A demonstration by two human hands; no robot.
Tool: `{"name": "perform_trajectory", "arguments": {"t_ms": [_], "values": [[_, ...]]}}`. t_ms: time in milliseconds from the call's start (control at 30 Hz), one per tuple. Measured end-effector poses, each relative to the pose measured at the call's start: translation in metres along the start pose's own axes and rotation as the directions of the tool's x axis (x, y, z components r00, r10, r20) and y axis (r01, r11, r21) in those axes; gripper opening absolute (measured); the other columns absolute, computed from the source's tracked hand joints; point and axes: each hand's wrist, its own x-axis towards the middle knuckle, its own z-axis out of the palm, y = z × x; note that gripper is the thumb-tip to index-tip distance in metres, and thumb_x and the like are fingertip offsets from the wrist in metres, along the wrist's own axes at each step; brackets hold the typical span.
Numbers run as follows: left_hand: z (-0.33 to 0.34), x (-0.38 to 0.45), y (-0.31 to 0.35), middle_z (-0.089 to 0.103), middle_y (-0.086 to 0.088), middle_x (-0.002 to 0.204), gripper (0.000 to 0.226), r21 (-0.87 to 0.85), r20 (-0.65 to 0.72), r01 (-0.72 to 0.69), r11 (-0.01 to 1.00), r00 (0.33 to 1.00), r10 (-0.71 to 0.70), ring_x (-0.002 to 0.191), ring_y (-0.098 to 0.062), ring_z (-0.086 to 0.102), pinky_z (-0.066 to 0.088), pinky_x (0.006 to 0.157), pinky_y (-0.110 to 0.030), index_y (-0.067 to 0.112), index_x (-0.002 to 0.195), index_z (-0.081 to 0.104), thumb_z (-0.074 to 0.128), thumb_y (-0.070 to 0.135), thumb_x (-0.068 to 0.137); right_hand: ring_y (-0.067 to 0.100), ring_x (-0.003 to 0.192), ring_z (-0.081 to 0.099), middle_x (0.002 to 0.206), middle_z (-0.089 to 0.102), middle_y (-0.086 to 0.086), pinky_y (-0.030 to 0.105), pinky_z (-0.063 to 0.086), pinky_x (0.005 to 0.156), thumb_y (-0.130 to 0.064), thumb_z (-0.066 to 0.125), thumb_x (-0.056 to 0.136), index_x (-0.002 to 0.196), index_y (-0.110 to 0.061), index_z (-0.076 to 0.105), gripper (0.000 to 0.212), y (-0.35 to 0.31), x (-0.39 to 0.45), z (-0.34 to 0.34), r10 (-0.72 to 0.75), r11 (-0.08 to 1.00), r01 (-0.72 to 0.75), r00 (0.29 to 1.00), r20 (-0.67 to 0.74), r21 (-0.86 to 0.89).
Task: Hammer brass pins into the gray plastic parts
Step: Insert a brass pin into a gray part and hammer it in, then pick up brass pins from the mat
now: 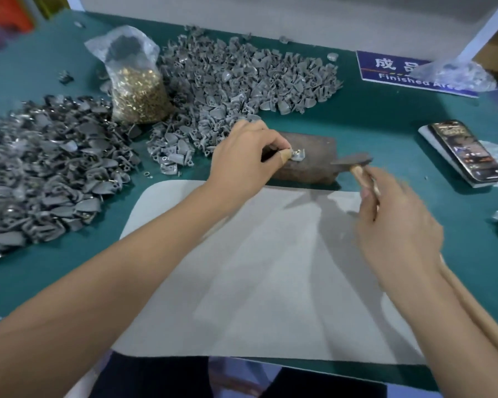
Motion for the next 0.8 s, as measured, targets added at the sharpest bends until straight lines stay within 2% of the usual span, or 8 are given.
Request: {"name": "perform_trajectory", "arguments": {"t_ms": [100, 233, 333, 433, 500, 600, 700, 800], "values": [[-0.009, -0.002, 0.003, 0.062, 0.015, 0.097, 0.008, 0.004, 0.032, 0.006, 1.0, 0.999, -0.006, 0.104, -0.008, 0.049, 0.048, 0.087, -0.036, 0.037, 0.097, 0.072, 0.066, 0.042, 0.096, 0.042, 0.107, 0.051, 0.115, 0.062, 0.018, 0.045, 0.036, 0.078, -0.016, 0.051, 0.099, 0.137, -0.021, 0.058, 0.039, 0.008, -0.013, 0.006, 0.004, 1.0, -0.003, 1.0, -0.016, 0.01], [-0.034, -0.026, -0.005, 0.067, 0.018, 0.099, 0.006, -0.076, -0.03, 0.029, 0.997, 0.999, -0.031, 0.106, -0.008, 0.057, 0.048, 0.089, -0.036, 0.037, 0.095, 0.071, 0.066, 0.04, 0.097, 0.045, 0.105, 0.047, 0.114, 0.061, 0.025, 0.052, 0.038, 0.091, -0.008, 0.06, 0.094, 0.126, -0.012, 0.069, 0.033, 0.017, -0.024, 0.014, -0.052, 0.999, 0.052, 0.998, -0.023, 0.0], [-0.057, -0.056, -0.018, 0.066, 0.03, 0.092, 0.007, -0.221, -0.089, 0.138, 0.965, 0.983, -0.161, 0.096, 0.005, 0.059, 0.041, 0.075, -0.015, 0.038, 0.09, 0.07, 0.067, 0.037, 0.096, 0.04, 0.109, 0.048, 0.116, 0.061, 0.017, 0.046, 0.036, 0.094, -0.021, 0.054, 0.097, 0.117, -0.018, 0.071, 0.027, 0.005, -0.019, 0.01, -0.106, 0.988, 0.119, 0.987, -0.123, 0.095], [-0.074, -0.083, -0.028, 0.064, 0.031, 0.086, 0.006, -0.297, -0.116, 0.174, 0.939, 0.97, -0.216, 0.07, 0.012, 0.055, 0.037, 0.065, -0.006, 0.03, 0.094, 0.072, 0.067, 0.032, 0.098, 0.01, 0.091, 0.058, 0.096, 0.068, -0.01, 0.025, 0.044, 0.084, -0.024, 0.057, 0.098, 0.111, -0.025, 0.07, 0.018, -0.035, -0.013, 0.007, -0.303, 0.84, 0.322, 0.946, -0.116, 0.437], [-0.083, -0.096, -0.034, 0.063, 0.031, 0.083, 0.006, -0.315, -0.133, 0.194, 0.929, 0.96, -0.245, 0.061, 0.014, 0.051, 0.038, 0.062, -0.005, 0.029, 0.093, 0.071, 0.068, 0.029, 0.098, 0.004, 0.08, 0.062, 0.089, 0.07, -0.017, 0.012, 0.044, 0.075, -0.017, 0.066, 0.096, 0.106, -0.025, 0.072, 0.014, -0.074, -0.012, 0.01, -0.418, 0.679, 0.366, 0.905, -0.075, 0.636], [-0.097, -0.111, -0.042, 0.063, 0.037, 0.083, 0.009, -0.314, -0.174, 0.22, 0.923, 0.943, -0.284, 0.067, 0.014, 0.055, 0.038, 0.062, -0.005, 0.034, 0.091, 0.069, 0.068, 0.029, 0.098, 0.006, 0.077, 0.063, 0.083, 0.069, -0.013, 0.009, 0.043, 0.071, -0.013, 0.072, 0.092, 0.106, -0.026, 0.072, 0.018, -0.133, -0.013, 0.021, -0.538, 0.554, 0.356, 0.843, -0.003, 0.752], [-0.117, -0.123, -0.052, 0.065, 0.037, 0.085, 0.017, -0.266, -0.237, 0.229, 0.936, 0.926, -0.293, 0.077, 0.011, 0.059, 0.039, 0.066, -0.005, 0.044, 0.089, 0.064, 0.066, 0.03, 0.098, 0.005, 0.077, 0.062, 0.081, 0.065, -0.012, 0.011, 0.046, 0.071, -0.015, 0.074, 0.091, 0.11, -0.026, 0.072, 0.021, -0.179, -0.015, 0.034, -0.617, 0.513, 0.354, 0.786, 0.049, 0.782], [-0.139, -0.137, -0.068, 0.065, 0.036, 0.087, 0.015, -0.177, -0.302, 0.245, 0.953, 0.908, -0.29, 0.081, 0.009, 0.06, 0.04, 0.067, -0.007, 0.047, 0.089, 0.063, 0.064, 0.035, 0.097, 0.008, 0.077, 0.064, 0.082, 0.066, -0.011, 0.021, 0.051, 0.073, -0.018, 0.073, 0.092, 0.108, -0.027, 0.073, 0.018, -0.212, -0.02, 0.046, -0.676, 0.493, 0.393, 0.735, 0.058, 0.776]]}}
